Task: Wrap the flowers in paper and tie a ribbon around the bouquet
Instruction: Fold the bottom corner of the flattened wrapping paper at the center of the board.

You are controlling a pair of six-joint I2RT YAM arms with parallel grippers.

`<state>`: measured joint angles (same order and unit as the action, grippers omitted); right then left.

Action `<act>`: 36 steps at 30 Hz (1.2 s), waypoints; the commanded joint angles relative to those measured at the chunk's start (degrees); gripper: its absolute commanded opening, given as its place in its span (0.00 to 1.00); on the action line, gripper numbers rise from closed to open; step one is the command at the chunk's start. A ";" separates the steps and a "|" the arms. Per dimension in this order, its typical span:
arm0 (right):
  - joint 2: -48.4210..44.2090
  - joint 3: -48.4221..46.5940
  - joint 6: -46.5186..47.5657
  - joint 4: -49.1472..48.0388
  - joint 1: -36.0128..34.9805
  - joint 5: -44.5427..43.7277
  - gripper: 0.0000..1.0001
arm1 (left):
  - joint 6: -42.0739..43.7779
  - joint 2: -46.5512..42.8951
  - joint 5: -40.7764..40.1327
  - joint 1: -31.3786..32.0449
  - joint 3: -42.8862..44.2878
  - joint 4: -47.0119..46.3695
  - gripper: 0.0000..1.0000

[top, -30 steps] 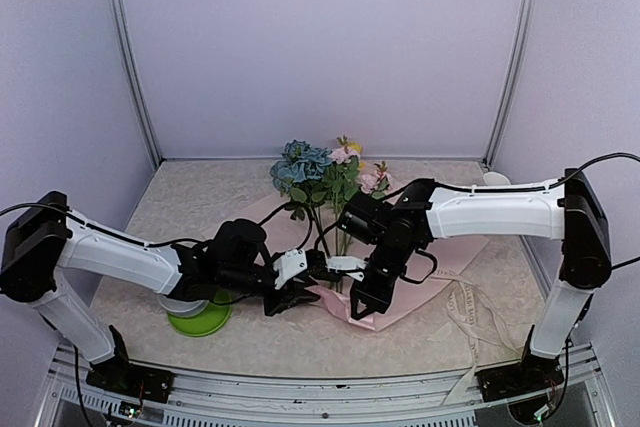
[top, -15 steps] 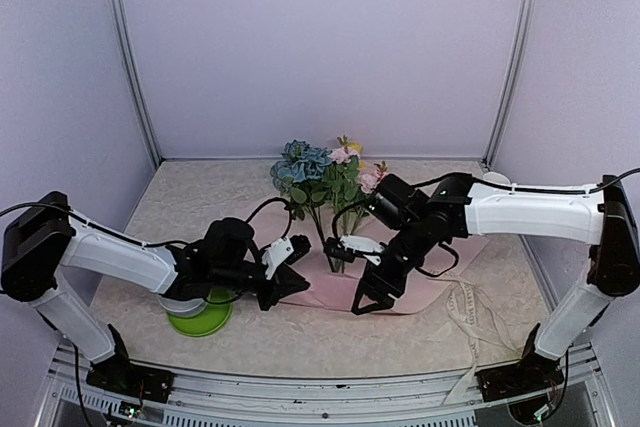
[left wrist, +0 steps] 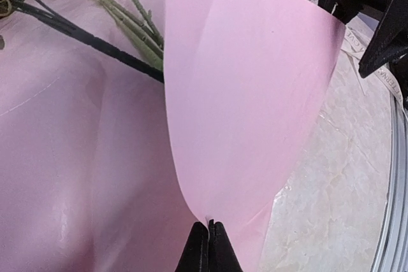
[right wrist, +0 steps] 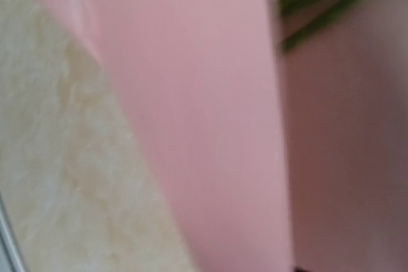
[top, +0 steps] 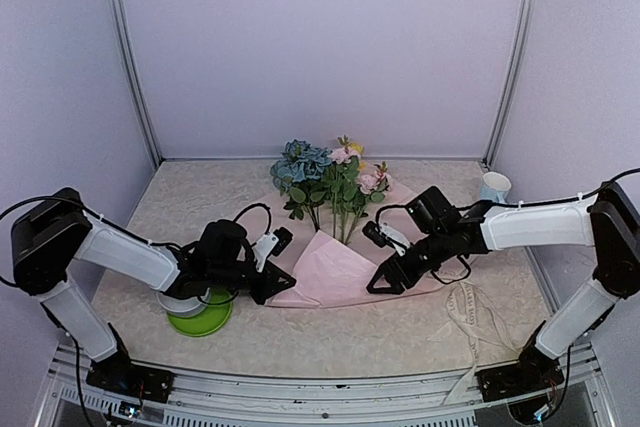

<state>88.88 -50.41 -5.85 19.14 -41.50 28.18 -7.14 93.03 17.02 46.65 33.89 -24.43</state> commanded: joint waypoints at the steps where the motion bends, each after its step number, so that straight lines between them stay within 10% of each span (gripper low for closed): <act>1: 1.01 2.47 -3.28 -7.41 1.95 -0.06 0.46 | -2.04 1.38 -3.32 -0.55 0.50 0.06 0.00; 10: 3.96 3.80 -4.37 -8.28 3.06 -0.25 0.01 | -1.56 2.44 -4.65 -0.71 2.62 0.34 0.00; 17: 4.72 5.61 -7.15 -8.49 5.00 -1.96 0.00 | -0.42 2.57 -8.53 -0.77 3.90 1.12 0.00; 21: 5.12 6.04 -7.98 -9.59 5.20 -1.16 0.00 | 0.14 1.77 -8.85 -0.77 5.22 4.39 0.40; 25: 6.12 5.47 -8.23 -8.74 5.44 -2.88 0.00 | -0.25 -1.53 -9.43 -0.31 5.15 8.00 0.56; 36: 7.80 4.70 -12.01 -9.87 5.81 -6.72 0.00 | 2.93 0.34 -19.30 9.00 10.34 21.07 0.43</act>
<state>95.79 -45.01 -15.88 9.98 -36.45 24.12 -4.64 89.32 1.67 55.94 41.56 -9.58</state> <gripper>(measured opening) 0.006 0.478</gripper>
